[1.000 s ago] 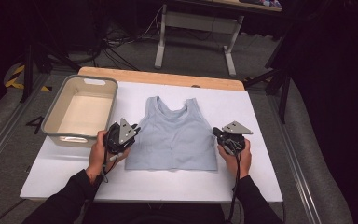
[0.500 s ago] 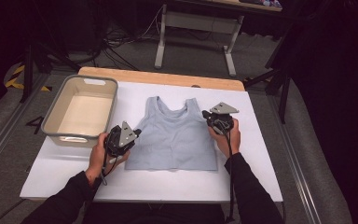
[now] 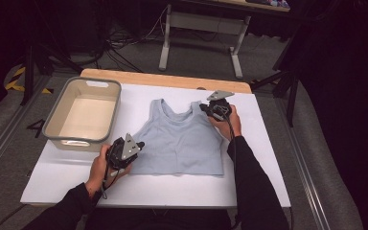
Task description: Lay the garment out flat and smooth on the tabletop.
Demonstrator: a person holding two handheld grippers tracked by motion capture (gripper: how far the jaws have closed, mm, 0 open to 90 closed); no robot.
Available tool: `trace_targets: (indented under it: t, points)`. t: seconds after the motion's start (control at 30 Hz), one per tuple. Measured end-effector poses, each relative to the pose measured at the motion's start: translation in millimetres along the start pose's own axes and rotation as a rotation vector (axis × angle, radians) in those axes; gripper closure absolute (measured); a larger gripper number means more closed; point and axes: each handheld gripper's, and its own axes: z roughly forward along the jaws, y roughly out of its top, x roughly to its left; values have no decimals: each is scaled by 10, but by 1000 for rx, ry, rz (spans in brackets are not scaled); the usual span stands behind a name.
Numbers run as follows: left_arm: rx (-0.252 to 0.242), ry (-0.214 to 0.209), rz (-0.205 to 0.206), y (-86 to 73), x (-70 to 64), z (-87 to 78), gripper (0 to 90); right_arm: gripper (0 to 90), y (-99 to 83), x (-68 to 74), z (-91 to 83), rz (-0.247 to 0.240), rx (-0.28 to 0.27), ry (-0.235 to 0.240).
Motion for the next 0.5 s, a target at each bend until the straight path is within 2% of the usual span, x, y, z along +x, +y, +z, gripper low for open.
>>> trace_targets:
  t: [0.03, 0.07, 0.1, 0.13, 0.17, 0.2, 0.27, 0.3, 0.43, 0.5]
  points:
    - [11, -9, 14, -15, -24, -9, 895, 900, 97, 71, 67, -52, 25, 25]
    - [11, -9, 14, -15, -24, -9, 896, 900, 97, 71, 67, -52, 25, 25]
    - [13, -17, 14, -29, -25, -11, 896, 900, 131, 98, 94, -66, 25, 44]
    - [17, -24, 11, -41, -19, -7, 894, 900, 184, 160, 157, -95, 35, 94]
    - [25, -28, 9, -59, -4, -1, 894, 900, 222, 231, 237, -134, 76, 114]
    - [25, -28, 9, -59, -4, -1, 893, 900, 222, 231, 237, -134, 76, 114]
    - [37, -40, 5, -82, 13, 25, 893, 900, 240, 304, 372, -178, 138, 139]
    - [40, -40, 5, -87, 12, 33, 891, 900, 247, 337, 480, -209, 193, 143]
    - [59, -48, 20, -96, 4, 66, 886, 900, 238, 355, 610, -213, 234, 141]
    - [73, -61, 22, -98, 1, 92, 886, 900, 236, 352, 623, -207, 229, 137]
